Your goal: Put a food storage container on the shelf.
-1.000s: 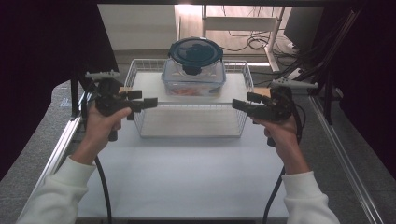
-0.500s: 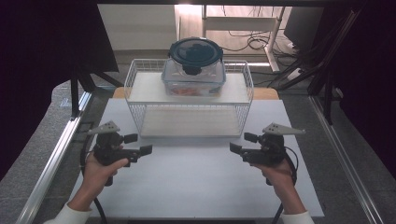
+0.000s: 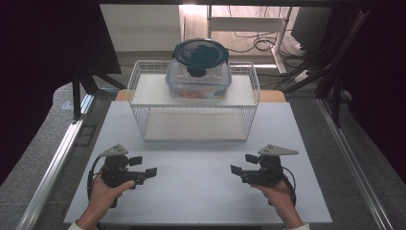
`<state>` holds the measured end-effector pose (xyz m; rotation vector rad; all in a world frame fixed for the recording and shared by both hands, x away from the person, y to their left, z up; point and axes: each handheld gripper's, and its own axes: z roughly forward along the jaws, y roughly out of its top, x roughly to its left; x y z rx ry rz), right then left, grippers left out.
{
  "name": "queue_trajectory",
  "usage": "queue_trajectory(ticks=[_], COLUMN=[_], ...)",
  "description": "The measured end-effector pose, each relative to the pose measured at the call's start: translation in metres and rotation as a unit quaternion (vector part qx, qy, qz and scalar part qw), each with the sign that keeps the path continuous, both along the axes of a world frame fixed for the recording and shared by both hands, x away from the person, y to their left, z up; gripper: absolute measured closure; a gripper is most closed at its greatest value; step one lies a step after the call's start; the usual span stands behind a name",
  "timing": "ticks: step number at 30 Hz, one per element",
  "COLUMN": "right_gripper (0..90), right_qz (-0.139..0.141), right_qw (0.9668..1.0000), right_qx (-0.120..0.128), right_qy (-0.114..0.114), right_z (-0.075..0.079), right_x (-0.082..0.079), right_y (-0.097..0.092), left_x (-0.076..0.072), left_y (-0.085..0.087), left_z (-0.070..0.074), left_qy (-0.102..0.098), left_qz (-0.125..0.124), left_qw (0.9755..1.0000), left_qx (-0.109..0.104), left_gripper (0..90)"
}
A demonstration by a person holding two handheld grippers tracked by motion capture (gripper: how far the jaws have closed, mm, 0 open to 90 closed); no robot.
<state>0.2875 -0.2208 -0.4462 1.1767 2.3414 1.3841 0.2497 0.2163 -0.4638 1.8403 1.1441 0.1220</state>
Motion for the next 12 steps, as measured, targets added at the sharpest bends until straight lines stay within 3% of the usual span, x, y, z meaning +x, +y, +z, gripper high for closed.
queue_trajectory(ticks=[12], right_gripper=[22.2], right_qz=[-0.002], right_qw=[0.9999], right_qx=[0.001], right_qy=[-0.01], right_z=[0.0018], right_x=[-0.0054], right_y=[-0.0024], left_x=[-0.0006], left_y=[-0.0015], left_z=[0.0031], left_qy=[-0.008], left_qz=[0.005], left_qw=[1.0], left_qx=[0.0], left_gripper=[15.3])
